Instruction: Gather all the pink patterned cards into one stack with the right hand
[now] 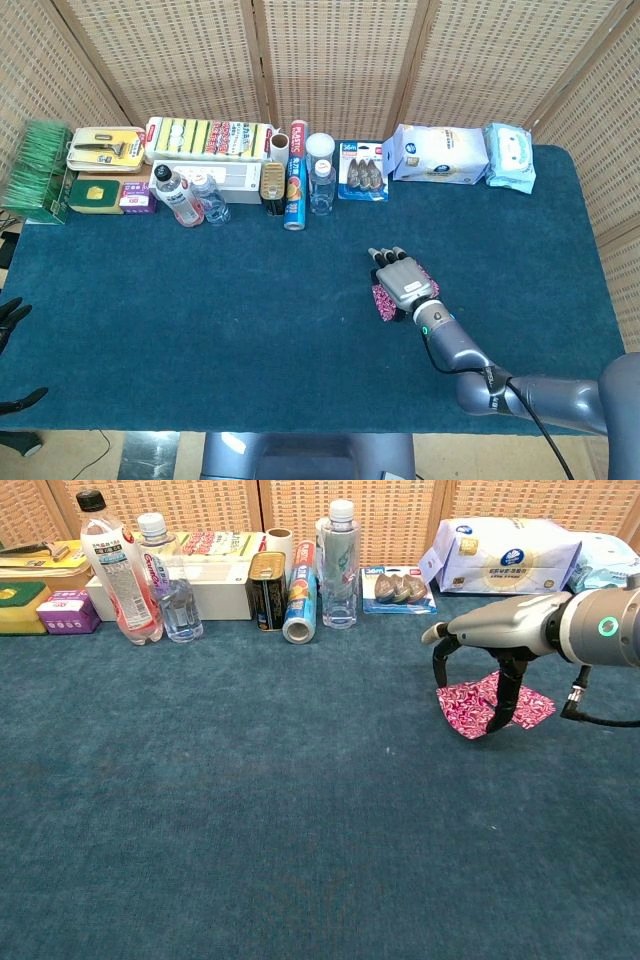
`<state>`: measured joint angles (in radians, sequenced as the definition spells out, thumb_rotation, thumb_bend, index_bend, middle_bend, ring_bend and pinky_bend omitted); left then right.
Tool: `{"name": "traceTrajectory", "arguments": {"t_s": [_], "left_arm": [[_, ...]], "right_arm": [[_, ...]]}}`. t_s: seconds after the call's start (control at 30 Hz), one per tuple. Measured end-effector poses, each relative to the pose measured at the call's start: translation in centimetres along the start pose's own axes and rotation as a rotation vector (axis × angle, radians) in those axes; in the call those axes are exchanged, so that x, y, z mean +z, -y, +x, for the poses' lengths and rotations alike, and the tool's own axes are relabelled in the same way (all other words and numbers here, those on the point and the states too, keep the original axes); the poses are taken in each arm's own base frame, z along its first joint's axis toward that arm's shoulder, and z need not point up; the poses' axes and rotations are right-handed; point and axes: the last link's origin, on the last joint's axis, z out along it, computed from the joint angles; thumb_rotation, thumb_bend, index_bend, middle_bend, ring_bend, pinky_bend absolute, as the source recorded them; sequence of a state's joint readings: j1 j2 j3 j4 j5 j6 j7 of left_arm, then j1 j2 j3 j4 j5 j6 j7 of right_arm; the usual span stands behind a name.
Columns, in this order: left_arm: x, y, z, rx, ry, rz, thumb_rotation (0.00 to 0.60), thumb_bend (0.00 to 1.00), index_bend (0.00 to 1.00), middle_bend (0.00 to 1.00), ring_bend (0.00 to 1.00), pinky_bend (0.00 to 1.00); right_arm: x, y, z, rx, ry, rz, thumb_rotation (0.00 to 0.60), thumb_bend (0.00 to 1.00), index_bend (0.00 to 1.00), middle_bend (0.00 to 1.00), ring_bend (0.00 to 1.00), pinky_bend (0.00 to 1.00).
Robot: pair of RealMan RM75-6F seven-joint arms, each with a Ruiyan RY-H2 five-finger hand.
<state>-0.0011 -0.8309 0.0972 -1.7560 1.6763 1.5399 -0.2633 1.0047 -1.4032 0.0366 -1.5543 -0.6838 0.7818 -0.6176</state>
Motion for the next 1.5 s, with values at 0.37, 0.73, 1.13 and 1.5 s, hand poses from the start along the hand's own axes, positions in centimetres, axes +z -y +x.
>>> {"name": "traceTrajectory", "arguments": {"t_s": [0.37,0.73,1.13,1.5], "left_arm": [[0.5,-0.4,-0.6,0.03,0.011,0.02,0.6,0.08,0.0,0.0,0.0,0.0],[0.8,-1.1,-1.2,0.053,0.002,0.047,0.6,0.08,0.0,0.0,0.0,0.0],[1.1,-1.3,-1.6,0.066,-0.002,0.086,0.6,0.08,0.0,0.0,0.0,0.0],[1.4,-1.3,-1.7,0.07,-0.001,0.098,0.6,0.08,0.0,0.0,0.0,0.0]], "right_arm": [[0.7,-1.7,1.5,-0.066,0.009,0.006,0.6,0.12,0.34,0.02,0.07,0.07],[1.5,-4.1,2.6,-0.104,0.003,0.013,0.6,0.12,0.35,0.03,0.09,0.11],[2.2,-5.8,2.0,-0.125,0.028,0.018,0.6,0.12,0.35,0.03,0.09,0.11],[2.8,-7.0,1.1,-0.12,0.049,0.012,0.6,0.12,0.35,0.03,0.09,0.11]]}}
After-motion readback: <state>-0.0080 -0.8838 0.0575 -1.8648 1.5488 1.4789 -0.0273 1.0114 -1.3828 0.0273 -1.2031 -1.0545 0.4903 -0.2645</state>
